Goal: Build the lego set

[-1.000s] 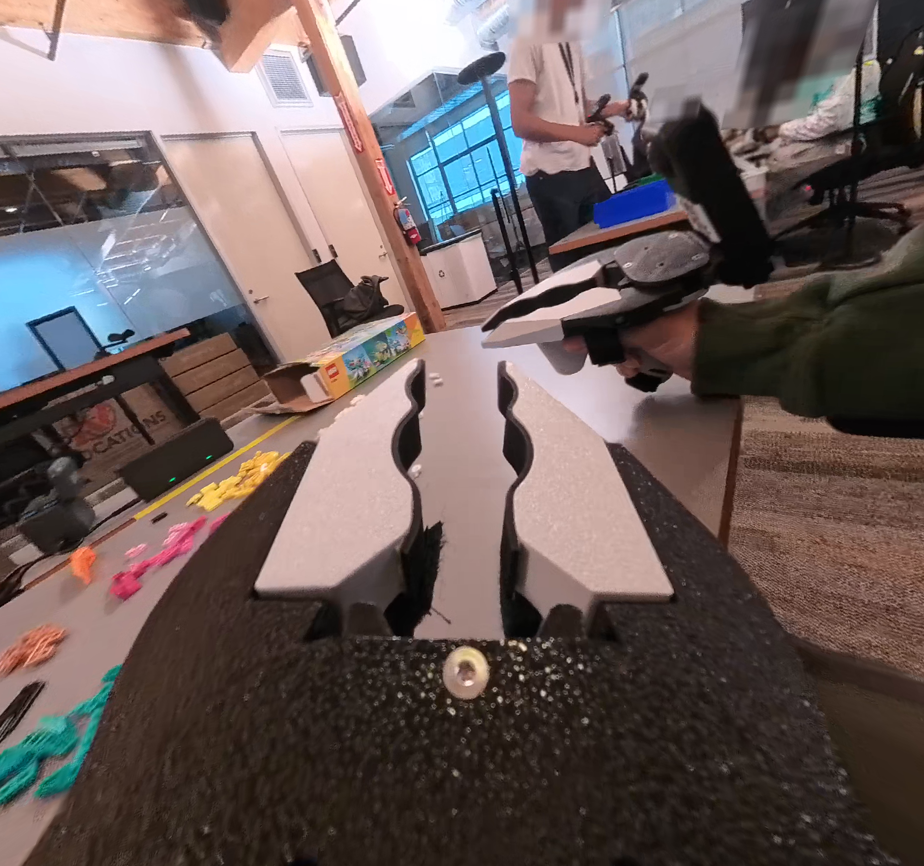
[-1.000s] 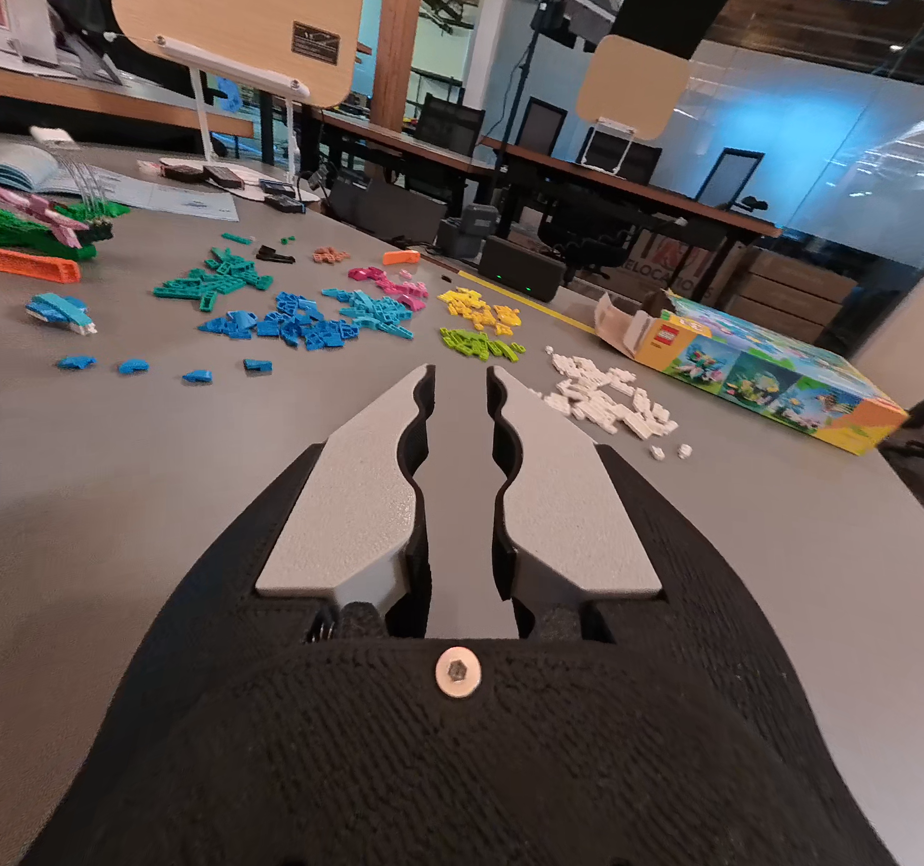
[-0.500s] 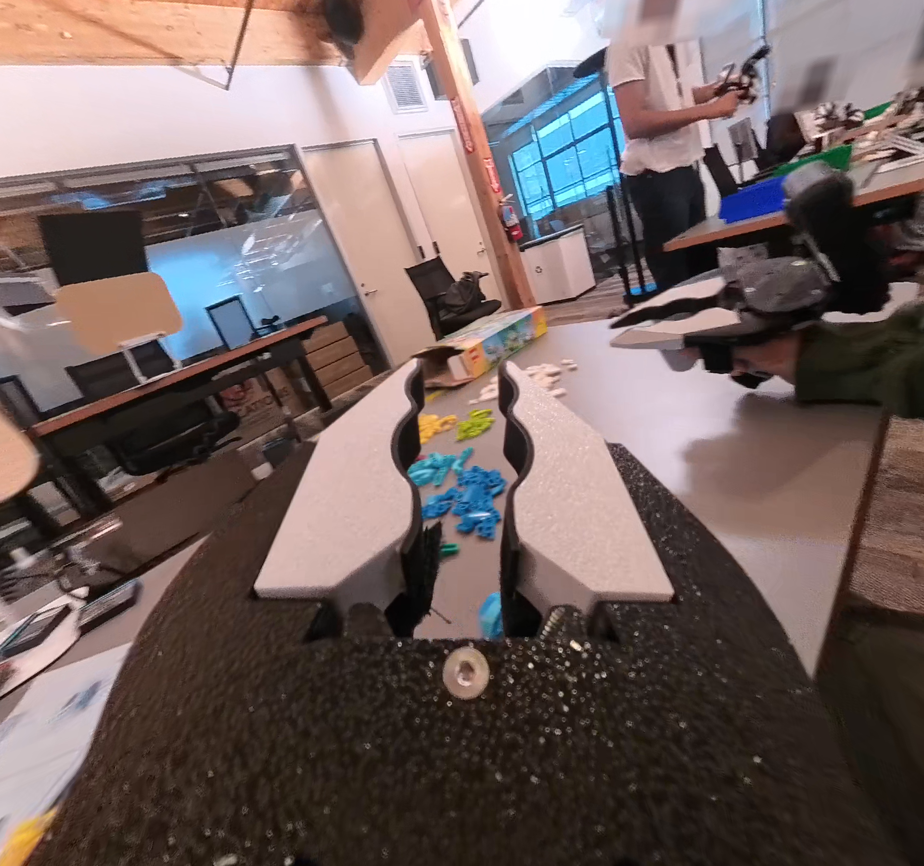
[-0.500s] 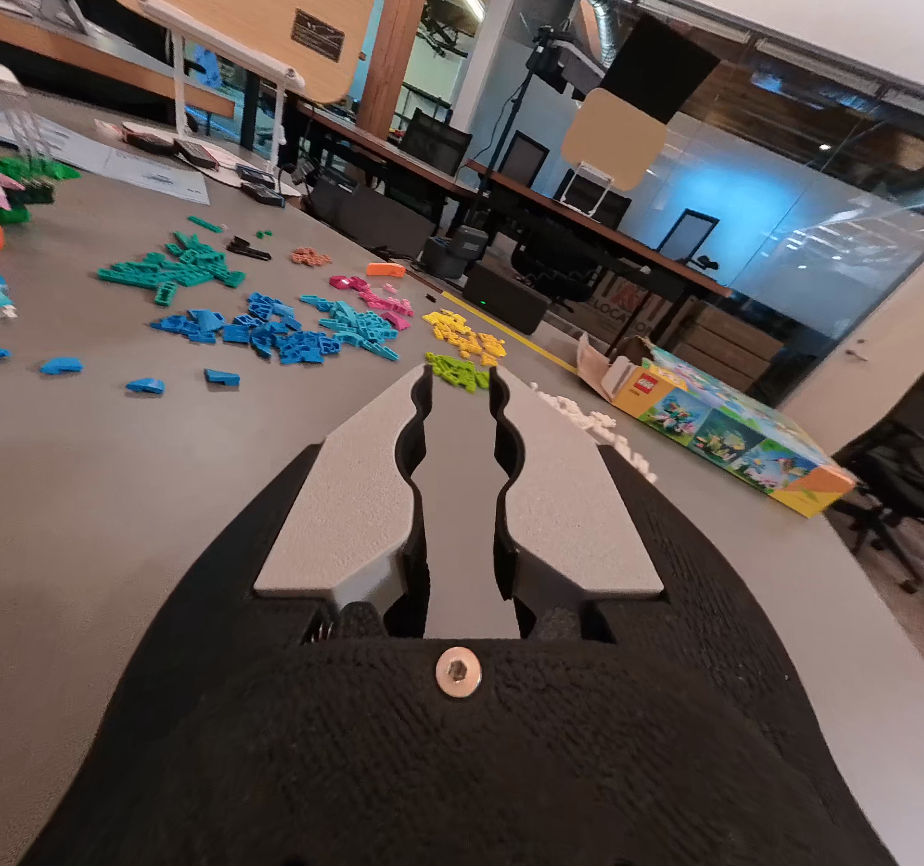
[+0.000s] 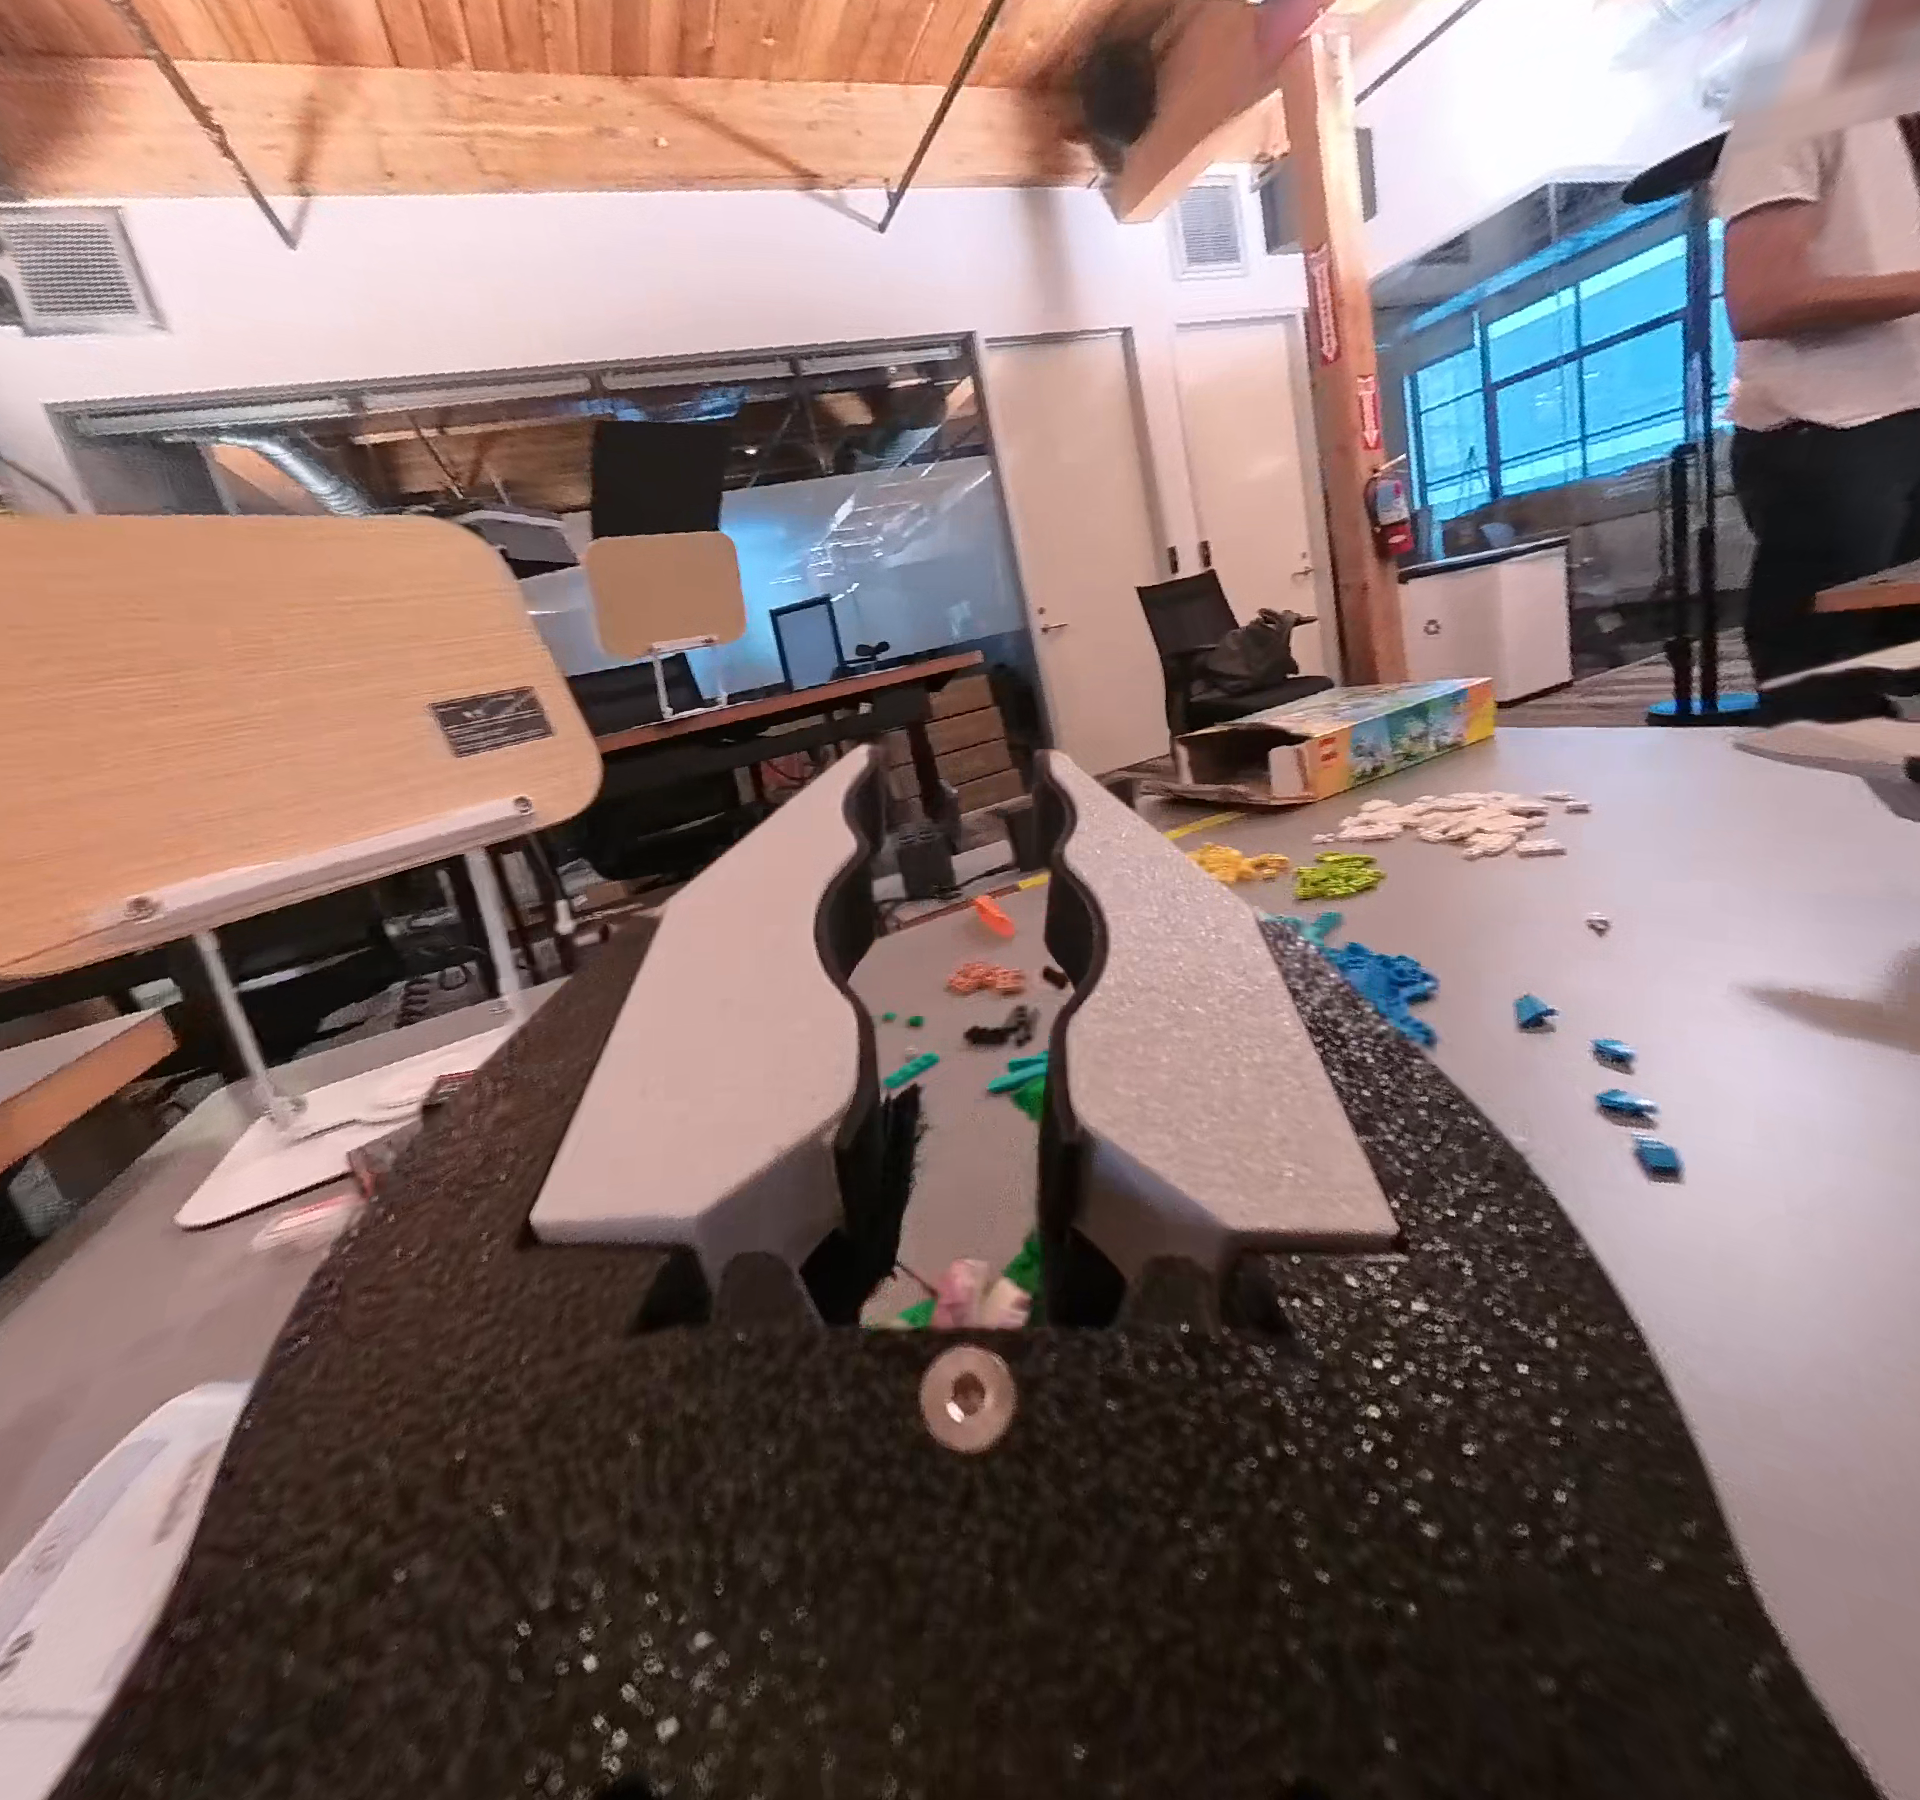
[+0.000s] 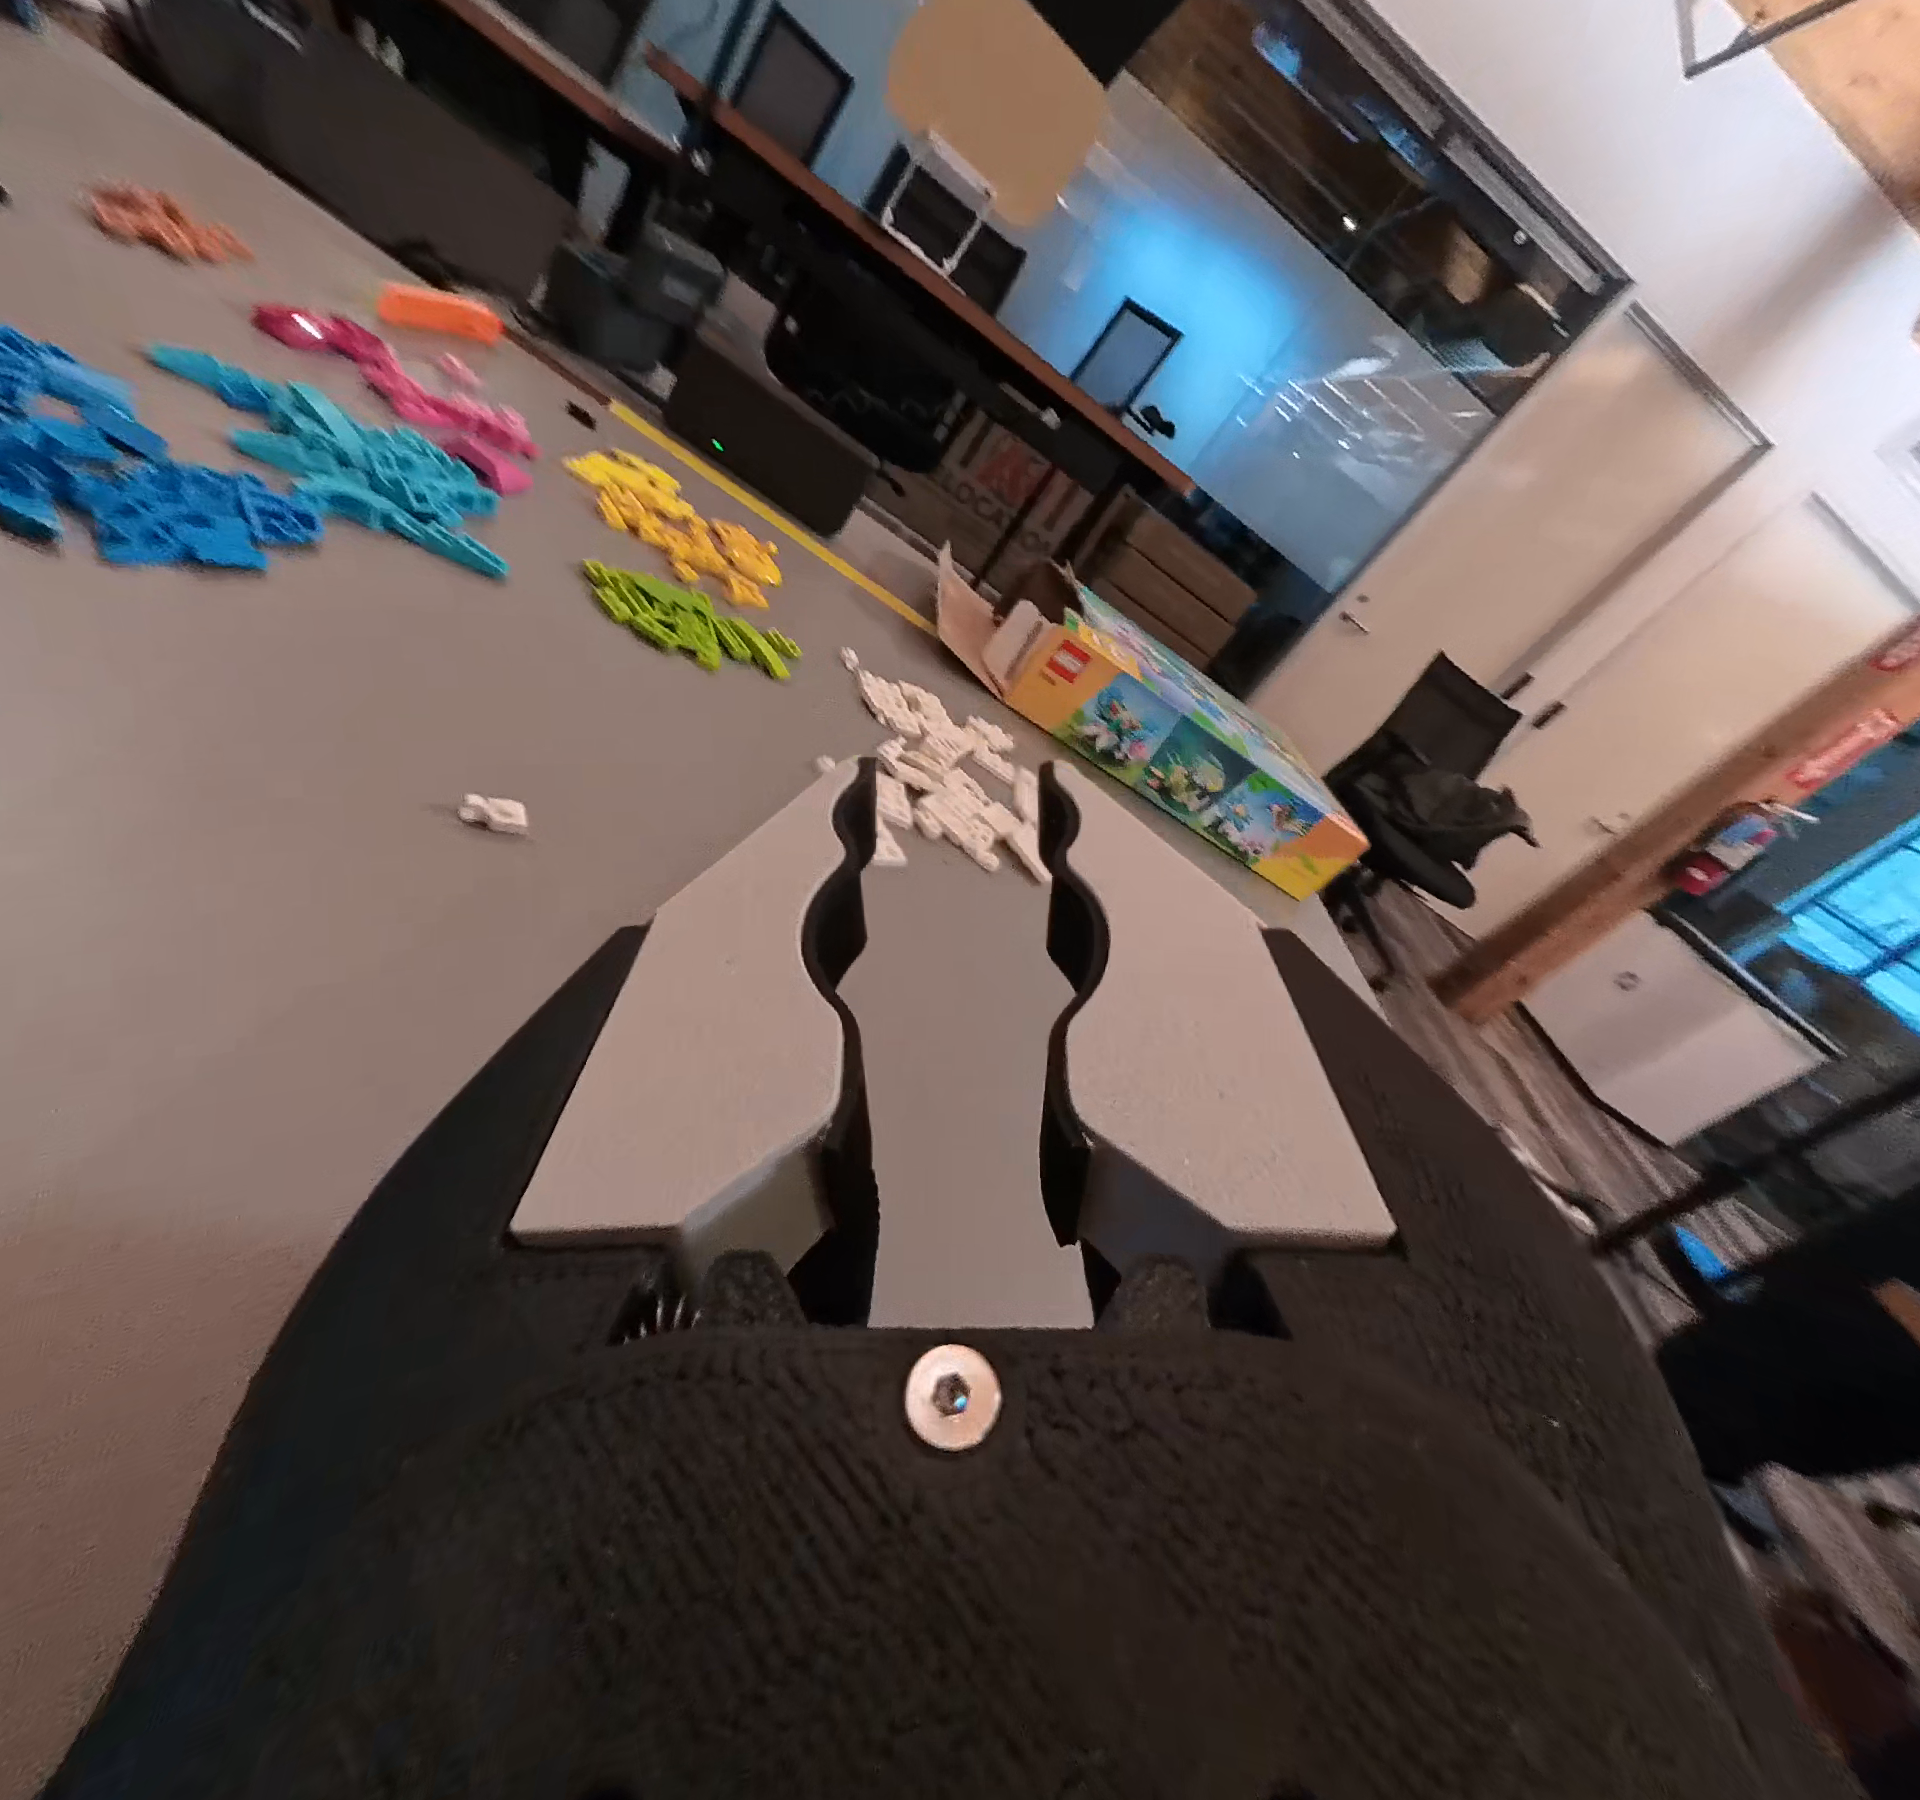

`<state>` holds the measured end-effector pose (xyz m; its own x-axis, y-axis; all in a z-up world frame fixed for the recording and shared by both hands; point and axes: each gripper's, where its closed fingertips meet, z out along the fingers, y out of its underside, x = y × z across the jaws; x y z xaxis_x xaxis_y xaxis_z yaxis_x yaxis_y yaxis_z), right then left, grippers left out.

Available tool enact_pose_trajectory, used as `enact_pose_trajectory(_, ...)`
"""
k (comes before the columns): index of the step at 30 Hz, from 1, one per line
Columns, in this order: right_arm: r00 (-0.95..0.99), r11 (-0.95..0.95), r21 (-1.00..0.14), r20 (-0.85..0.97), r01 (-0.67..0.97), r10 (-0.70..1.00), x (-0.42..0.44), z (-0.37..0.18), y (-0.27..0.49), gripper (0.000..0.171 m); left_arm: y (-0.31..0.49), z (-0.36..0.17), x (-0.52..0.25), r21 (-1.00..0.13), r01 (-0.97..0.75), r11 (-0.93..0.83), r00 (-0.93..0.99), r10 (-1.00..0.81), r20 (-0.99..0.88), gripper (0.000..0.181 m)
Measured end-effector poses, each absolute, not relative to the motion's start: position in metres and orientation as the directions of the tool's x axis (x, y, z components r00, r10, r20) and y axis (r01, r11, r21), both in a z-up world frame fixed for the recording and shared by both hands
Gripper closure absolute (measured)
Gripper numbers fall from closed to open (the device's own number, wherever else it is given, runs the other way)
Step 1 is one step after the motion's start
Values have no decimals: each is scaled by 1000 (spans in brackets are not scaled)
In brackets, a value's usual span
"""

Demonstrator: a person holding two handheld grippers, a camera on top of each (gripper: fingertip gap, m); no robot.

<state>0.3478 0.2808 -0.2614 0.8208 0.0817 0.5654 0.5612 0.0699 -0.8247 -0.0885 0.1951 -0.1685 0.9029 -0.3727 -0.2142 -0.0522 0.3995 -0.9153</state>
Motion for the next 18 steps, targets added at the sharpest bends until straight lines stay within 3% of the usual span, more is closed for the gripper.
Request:
enact_pose_trajectory(10, 817, -13, -817, 576, 576, -7, 367, -266, 287, 135, 209, -169, -164, -925, -83, 370, 969, -188, -162, 156)
enact_pose_trajectory(18, 848, 50, -848, 529, 528, 23, 361, -258, 282, 132, 215, -177, -154, -936, -102, 337, 964, -199, -177, 155)
